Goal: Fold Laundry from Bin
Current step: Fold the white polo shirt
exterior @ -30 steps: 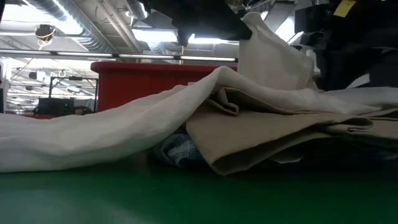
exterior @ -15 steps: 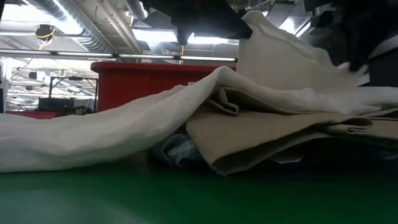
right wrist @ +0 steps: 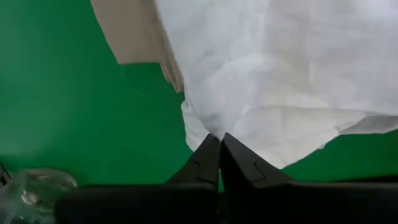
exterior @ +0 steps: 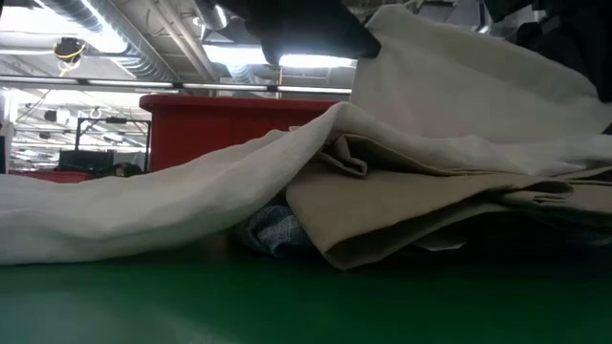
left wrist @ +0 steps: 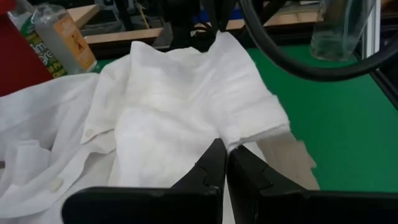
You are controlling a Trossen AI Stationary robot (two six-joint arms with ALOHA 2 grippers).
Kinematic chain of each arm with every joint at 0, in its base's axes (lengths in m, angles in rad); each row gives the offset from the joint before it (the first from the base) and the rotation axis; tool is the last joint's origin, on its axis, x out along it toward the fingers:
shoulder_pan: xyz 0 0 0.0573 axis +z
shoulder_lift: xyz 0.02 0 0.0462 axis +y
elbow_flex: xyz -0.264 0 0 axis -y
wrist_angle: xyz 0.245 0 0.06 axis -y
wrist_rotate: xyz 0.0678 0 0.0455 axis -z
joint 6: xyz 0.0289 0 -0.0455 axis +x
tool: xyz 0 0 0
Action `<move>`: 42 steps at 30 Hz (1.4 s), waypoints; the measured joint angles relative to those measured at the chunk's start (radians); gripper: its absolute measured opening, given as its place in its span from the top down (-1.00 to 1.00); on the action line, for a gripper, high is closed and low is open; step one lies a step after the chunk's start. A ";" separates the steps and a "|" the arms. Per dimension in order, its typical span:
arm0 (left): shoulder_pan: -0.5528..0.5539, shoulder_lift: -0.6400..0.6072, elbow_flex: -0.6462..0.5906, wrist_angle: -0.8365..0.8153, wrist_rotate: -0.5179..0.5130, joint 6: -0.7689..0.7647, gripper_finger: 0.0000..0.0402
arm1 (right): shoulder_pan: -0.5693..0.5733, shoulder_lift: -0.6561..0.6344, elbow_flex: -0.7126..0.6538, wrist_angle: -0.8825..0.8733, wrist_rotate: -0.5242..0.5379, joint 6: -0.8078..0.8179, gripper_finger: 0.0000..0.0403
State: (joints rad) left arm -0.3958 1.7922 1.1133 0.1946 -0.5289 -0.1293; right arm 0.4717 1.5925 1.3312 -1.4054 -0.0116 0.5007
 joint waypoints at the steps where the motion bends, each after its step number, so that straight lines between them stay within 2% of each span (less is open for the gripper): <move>1: 0.000 0.001 0.000 -0.001 0.000 0.000 0.98 | 0.000 0.000 0.000 0.002 0.000 0.000 0.94; 8: 0.001 0.001 0.000 -0.001 0.025 -0.005 0.92 | 0.000 0.000 0.000 0.001 0.000 0.000 0.87; 12: 0.005 0.002 0.000 -0.001 0.082 -0.089 0.72 | 0.000 0.000 0.000 0.001 0.001 0.000 0.78; 16: 0.009 0.002 0.000 0.000 0.099 -0.104 0.49 | 0.000 0.000 -0.001 0.001 0.003 0.000 0.58; 21: 0.013 0.002 0.000 -0.001 0.099 -0.099 0.30 | -0.001 0.000 -0.001 -0.002 0.082 0.000 0.33; 25: 0.014 -0.005 0.000 -0.003 0.098 -0.074 0.27 | -0.002 0.000 -0.001 -0.006 0.082 0.000 0.25; 31: 0.015 -0.036 0.000 -0.029 0.083 -0.082 0.26 | -0.002 0.000 -0.001 -0.064 0.077 0.000 0.24; 35: 0.016 -0.041 0.000 -0.064 0.076 -0.130 0.26 | -0.001 0.000 -0.002 -0.173 0.071 0.036 0.24; 40: 0.016 -0.041 0.001 -0.163 0.138 -0.245 0.26 | 0.000 -0.007 -0.002 -0.114 0.073 0.042 0.24; 42: 0.014 -0.041 0.001 -0.213 0.163 -0.307 0.26 | 0.000 -0.007 -0.002 -0.067 0.115 0.042 0.24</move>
State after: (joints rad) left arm -0.3819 1.7512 1.1145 -0.0189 -0.3659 -0.4362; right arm 0.4717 1.5852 1.3289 -1.4727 0.1037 0.5428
